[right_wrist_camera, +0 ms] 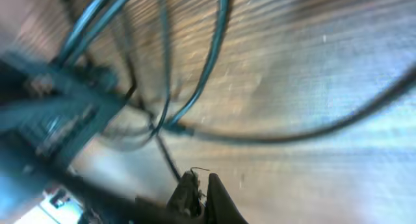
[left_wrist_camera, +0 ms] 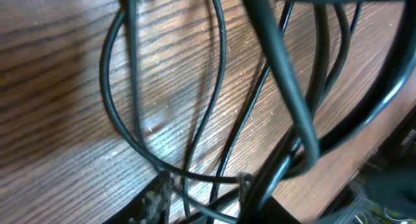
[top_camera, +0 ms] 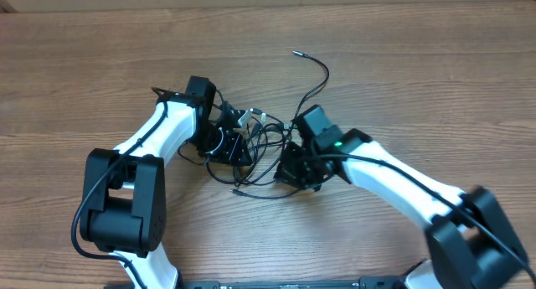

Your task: Untangle cables

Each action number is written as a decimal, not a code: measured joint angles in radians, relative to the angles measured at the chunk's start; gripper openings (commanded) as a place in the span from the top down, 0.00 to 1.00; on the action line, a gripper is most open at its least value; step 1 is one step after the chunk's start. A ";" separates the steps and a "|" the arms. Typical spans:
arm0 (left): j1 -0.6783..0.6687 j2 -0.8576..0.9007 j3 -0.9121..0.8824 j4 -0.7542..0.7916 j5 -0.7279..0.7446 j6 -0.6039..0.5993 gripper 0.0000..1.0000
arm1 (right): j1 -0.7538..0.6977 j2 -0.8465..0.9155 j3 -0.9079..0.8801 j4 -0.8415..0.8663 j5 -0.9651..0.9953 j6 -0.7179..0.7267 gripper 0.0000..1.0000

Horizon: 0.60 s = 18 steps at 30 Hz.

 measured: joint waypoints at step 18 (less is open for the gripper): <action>0.000 0.000 0.000 0.095 -0.006 -0.023 0.93 | -0.063 -0.154 0.000 0.370 -0.527 -0.351 0.96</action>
